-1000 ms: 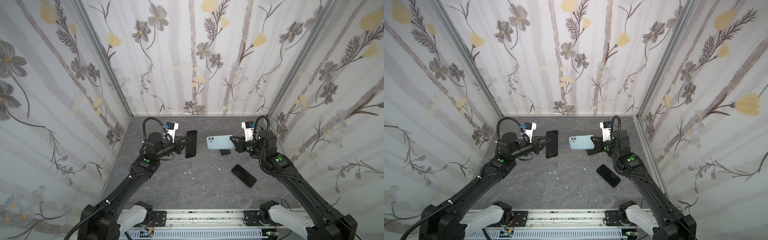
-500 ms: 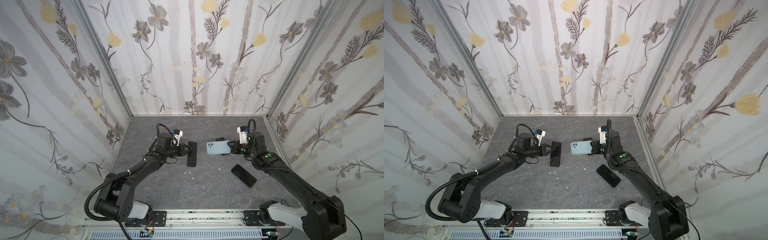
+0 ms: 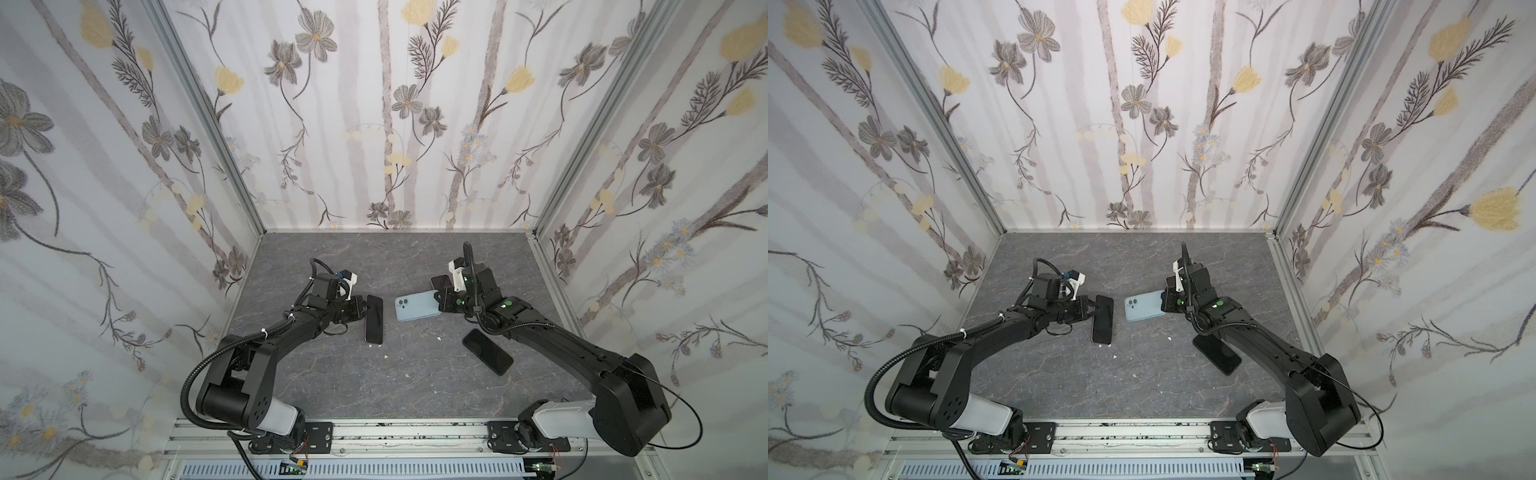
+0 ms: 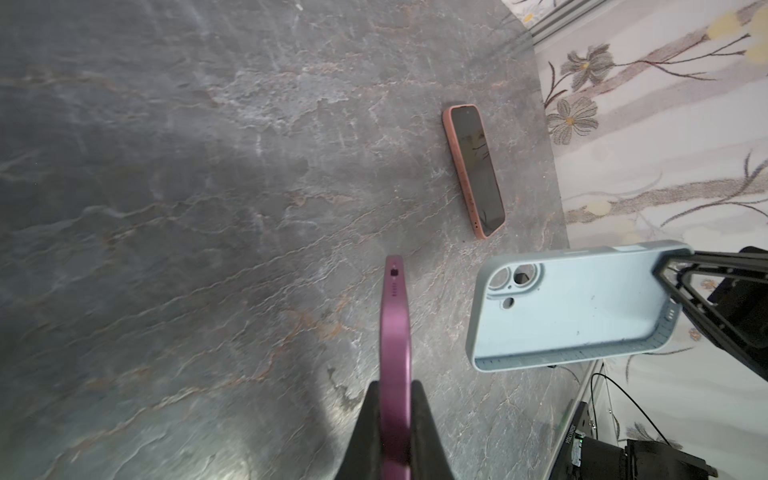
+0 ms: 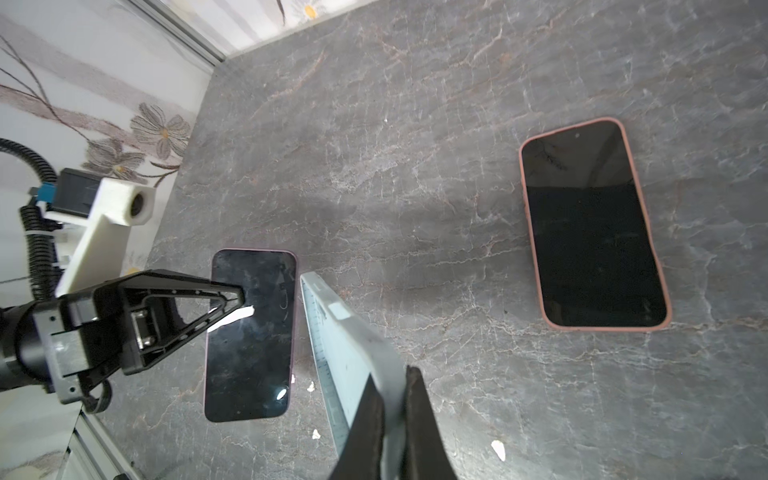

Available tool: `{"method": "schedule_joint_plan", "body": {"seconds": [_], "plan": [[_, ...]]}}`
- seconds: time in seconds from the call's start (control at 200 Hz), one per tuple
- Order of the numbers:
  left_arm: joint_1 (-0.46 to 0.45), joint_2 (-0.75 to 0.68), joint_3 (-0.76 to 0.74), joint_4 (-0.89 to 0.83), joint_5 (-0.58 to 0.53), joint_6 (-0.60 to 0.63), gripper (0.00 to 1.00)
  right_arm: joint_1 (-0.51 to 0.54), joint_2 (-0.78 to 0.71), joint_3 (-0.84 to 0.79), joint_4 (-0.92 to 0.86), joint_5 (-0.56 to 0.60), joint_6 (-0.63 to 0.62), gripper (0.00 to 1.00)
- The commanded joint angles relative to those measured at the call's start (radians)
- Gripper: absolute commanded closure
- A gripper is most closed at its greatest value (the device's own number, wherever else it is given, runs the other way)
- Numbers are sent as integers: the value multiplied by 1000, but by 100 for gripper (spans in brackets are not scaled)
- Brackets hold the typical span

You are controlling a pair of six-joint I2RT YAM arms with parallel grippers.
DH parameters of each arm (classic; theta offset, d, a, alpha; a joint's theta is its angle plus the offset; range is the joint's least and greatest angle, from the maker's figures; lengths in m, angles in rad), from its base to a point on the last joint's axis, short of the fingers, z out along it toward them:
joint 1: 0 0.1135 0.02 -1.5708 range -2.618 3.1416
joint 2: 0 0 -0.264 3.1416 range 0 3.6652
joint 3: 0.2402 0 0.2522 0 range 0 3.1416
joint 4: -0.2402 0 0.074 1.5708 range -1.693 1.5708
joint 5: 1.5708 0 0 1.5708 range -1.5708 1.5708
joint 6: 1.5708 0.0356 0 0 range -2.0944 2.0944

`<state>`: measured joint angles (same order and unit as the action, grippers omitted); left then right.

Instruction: Take the phone out of the phone case

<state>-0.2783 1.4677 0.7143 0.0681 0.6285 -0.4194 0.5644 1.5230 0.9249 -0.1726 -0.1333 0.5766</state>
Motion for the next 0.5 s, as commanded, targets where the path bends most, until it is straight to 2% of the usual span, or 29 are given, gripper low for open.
{"method": "schedule_joint_plan", "body": {"seconds": [0.0,0.21,0.495], "plan": [[28,-16,-12,-47,6,50,100,23,31,9,13,-30,91,100],[46,11,-28,-63,12,69,100,35,89,-24,93,-114,194,100],[48,69,0,-71,-6,73,100,50,172,-23,113,-110,236,100]]}}
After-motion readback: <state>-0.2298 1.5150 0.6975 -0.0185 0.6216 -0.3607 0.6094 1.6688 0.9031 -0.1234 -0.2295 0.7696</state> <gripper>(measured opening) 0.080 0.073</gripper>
